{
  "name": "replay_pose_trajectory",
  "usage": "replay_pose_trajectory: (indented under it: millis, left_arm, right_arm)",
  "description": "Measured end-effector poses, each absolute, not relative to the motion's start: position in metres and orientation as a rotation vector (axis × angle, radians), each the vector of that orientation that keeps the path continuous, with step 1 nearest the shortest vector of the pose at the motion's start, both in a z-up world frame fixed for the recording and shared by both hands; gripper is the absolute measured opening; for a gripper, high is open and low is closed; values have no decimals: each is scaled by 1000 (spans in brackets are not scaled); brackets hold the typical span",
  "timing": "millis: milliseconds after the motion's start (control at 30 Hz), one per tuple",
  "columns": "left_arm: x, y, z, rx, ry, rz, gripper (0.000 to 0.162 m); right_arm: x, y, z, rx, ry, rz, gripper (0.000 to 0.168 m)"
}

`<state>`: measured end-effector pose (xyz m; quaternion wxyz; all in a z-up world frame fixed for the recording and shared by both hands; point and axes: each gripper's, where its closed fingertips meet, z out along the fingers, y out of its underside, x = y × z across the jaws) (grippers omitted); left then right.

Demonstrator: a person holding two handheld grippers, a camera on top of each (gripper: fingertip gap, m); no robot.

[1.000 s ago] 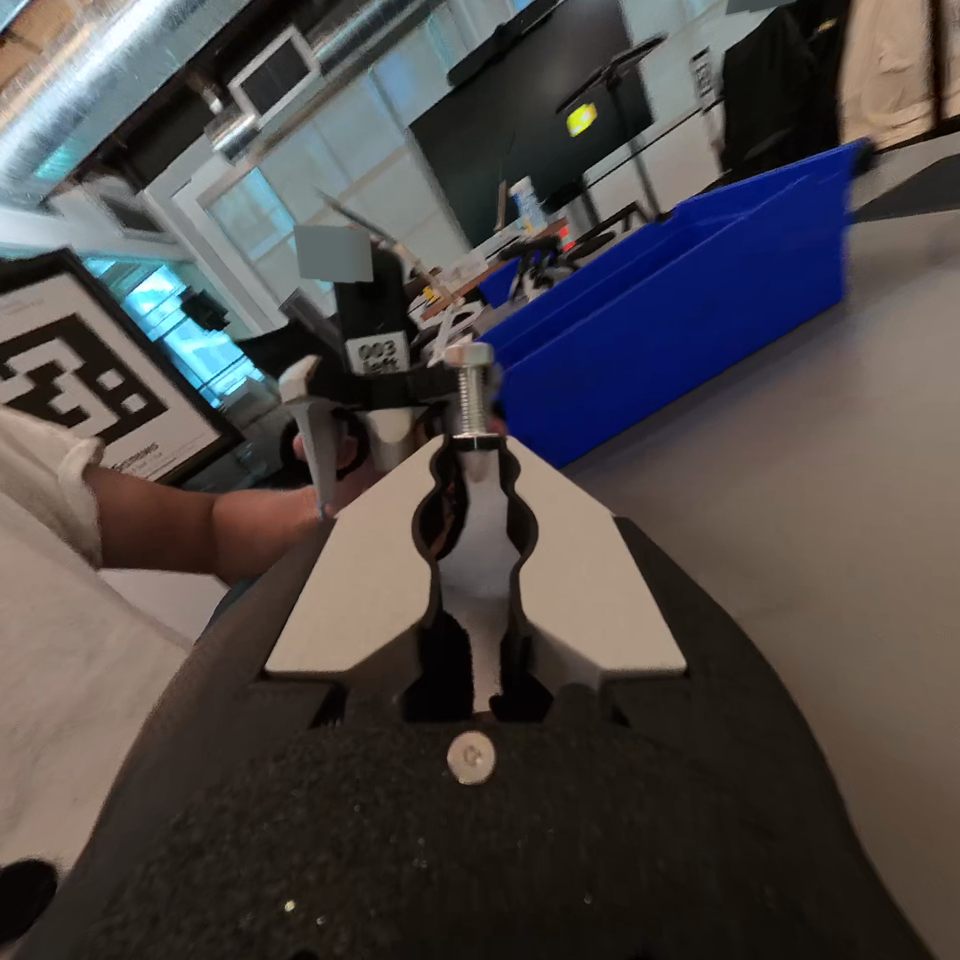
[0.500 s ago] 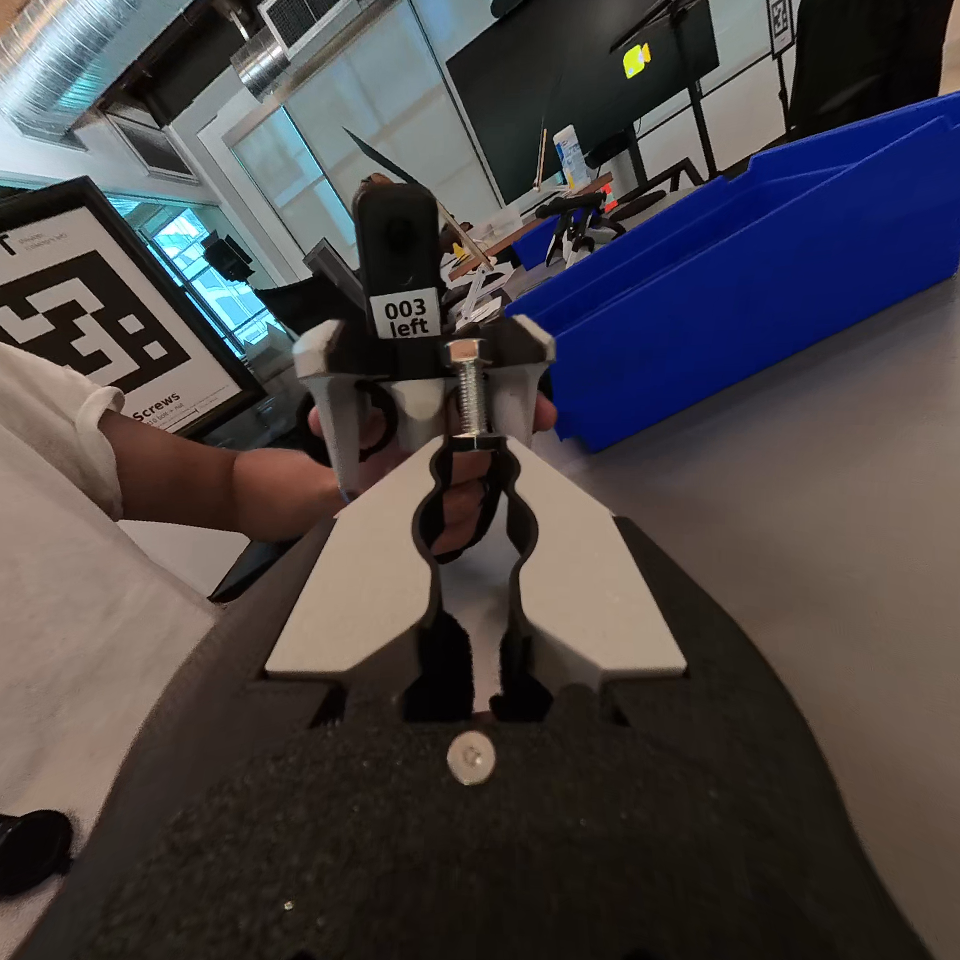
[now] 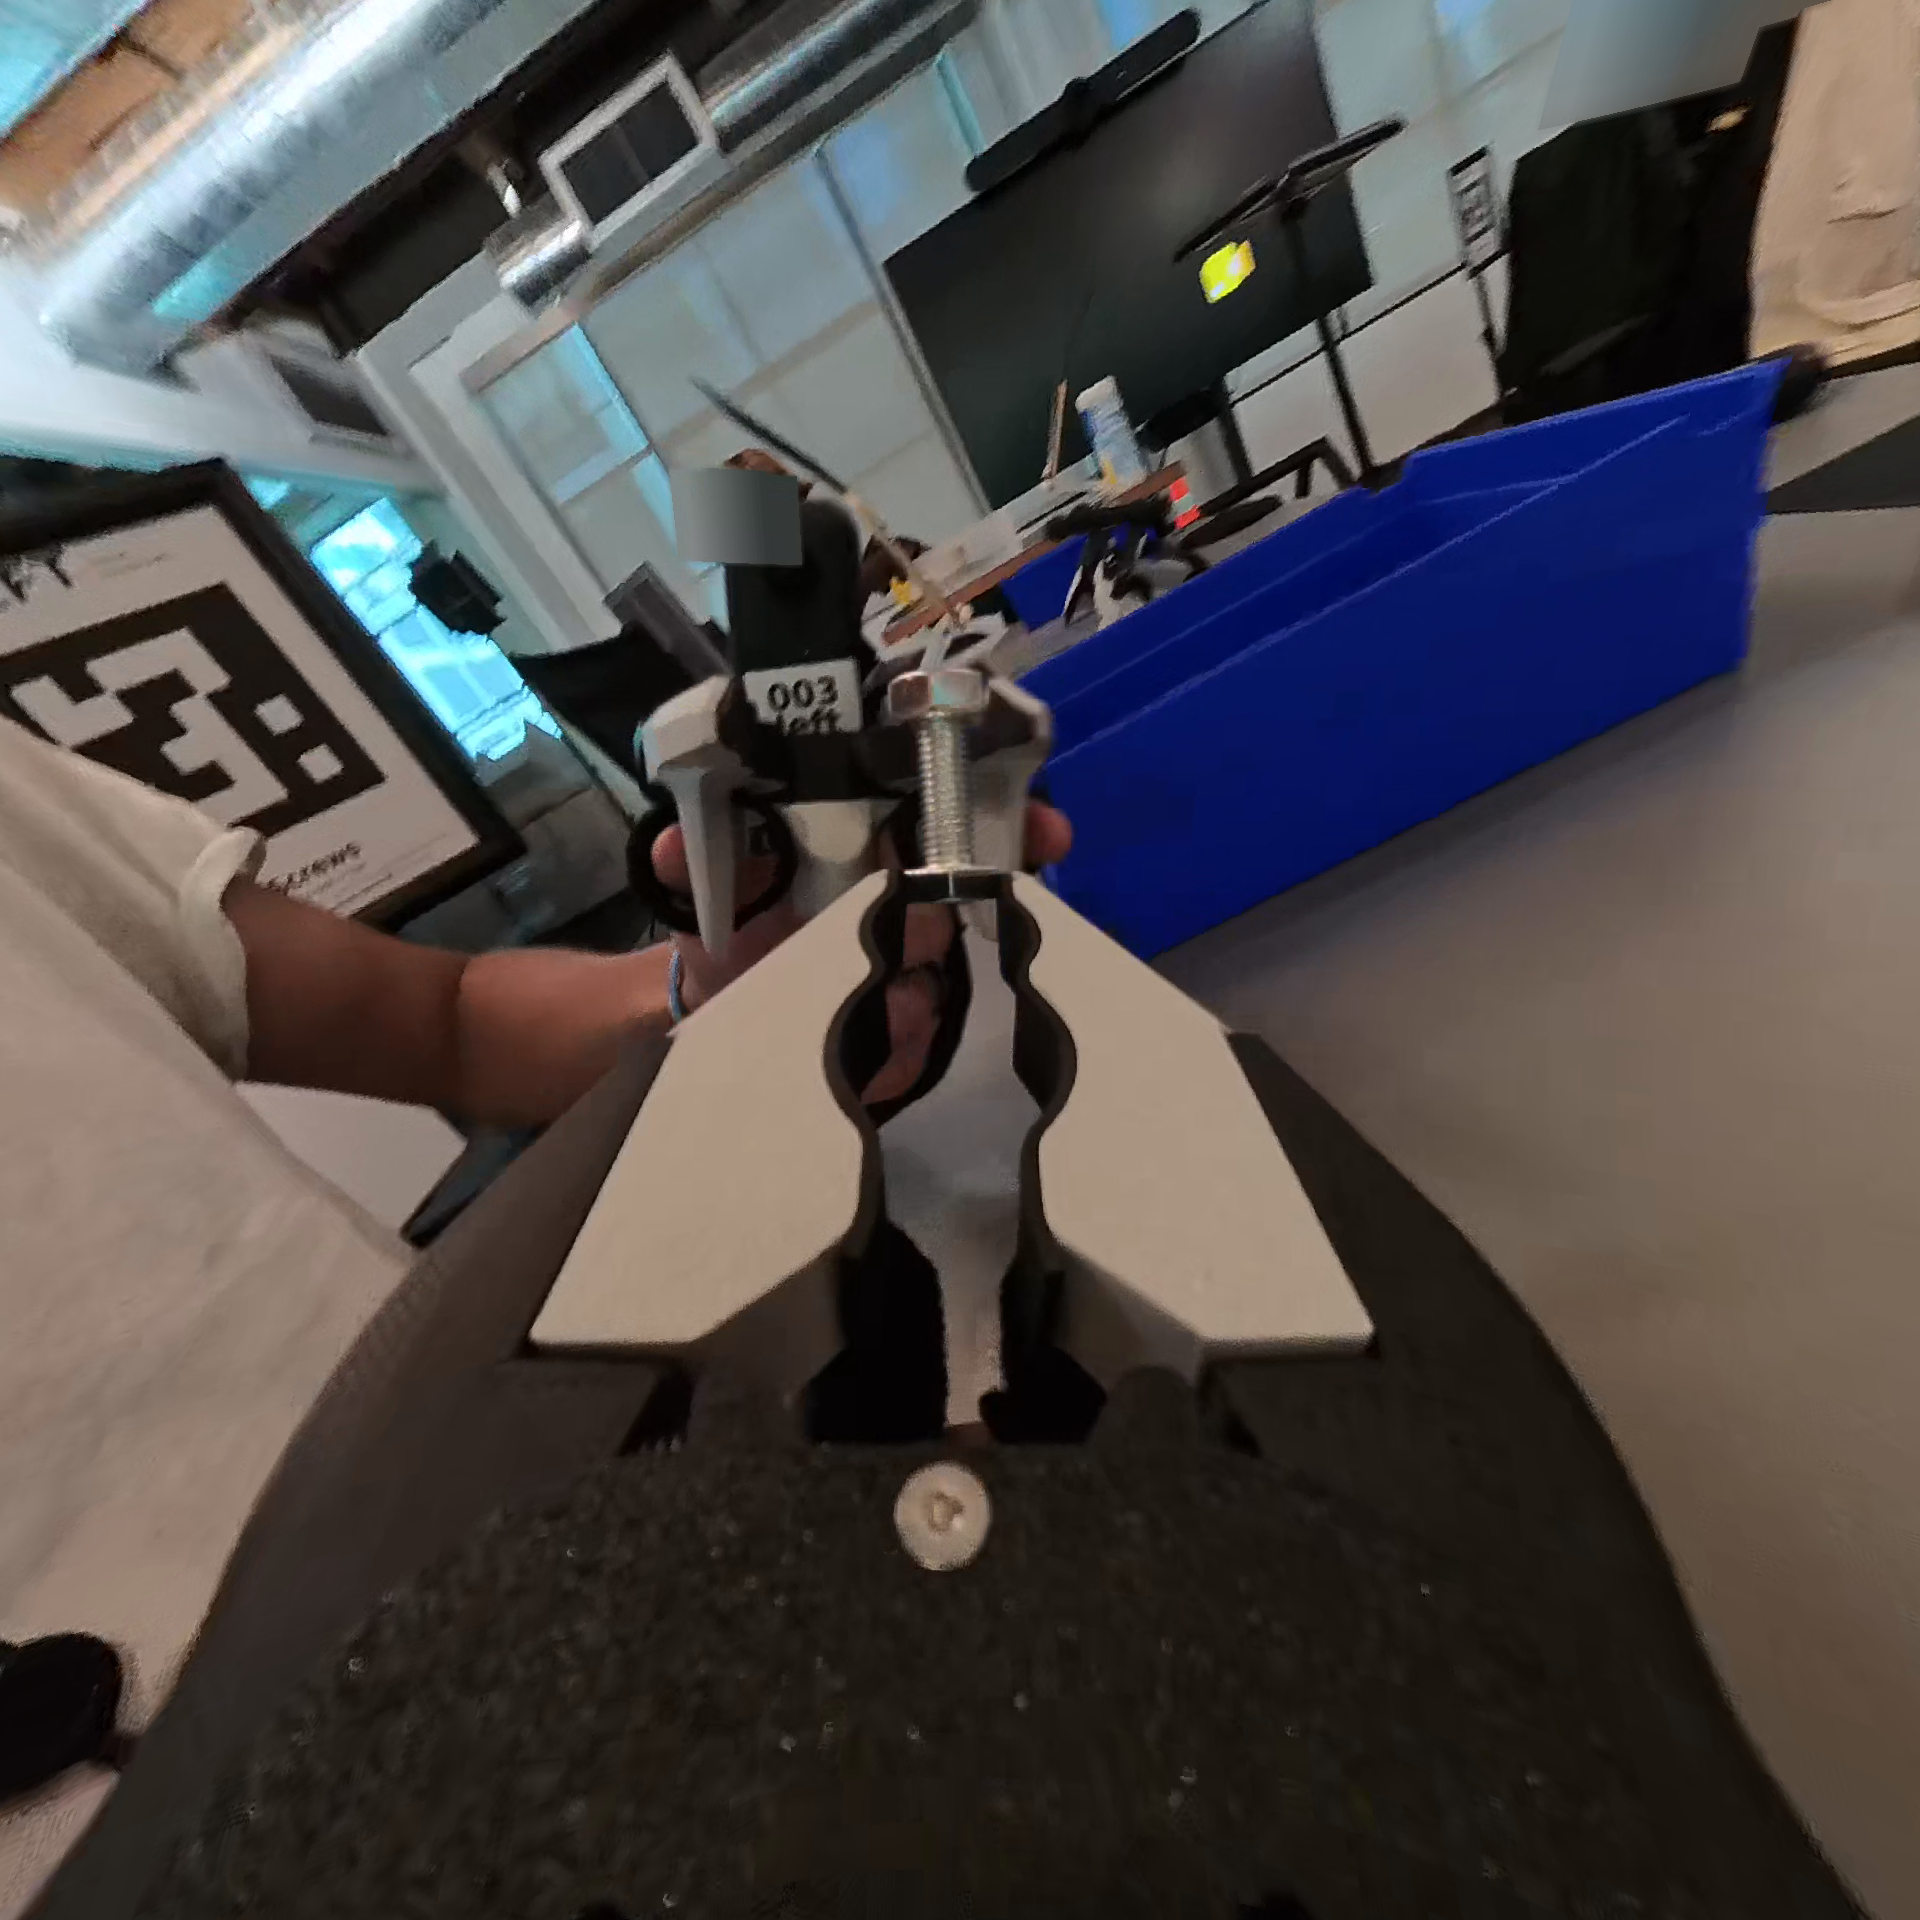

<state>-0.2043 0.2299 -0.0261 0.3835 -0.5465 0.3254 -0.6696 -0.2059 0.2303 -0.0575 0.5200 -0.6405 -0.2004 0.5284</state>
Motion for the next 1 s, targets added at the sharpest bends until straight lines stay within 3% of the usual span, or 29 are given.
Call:
replay_pose_trajectory:
  millis: [267, 467, 1000]
  left_arm:
    - [-202, 229, -24, -1392, 823, -1711, 59]
    - [-213, 237, -19, -1372, 786, -1693, 52]
    - [-205, 225, -14, -1347, 813, -1747, 50]
  right_arm:
    - [-228, 237, -63, -1558, -489, 1264, 17]
    - [-184, 248, -55, -1522, -375, 1230, 17]
    - [-224, 228, -53, -1498, -528, 1346, 17]
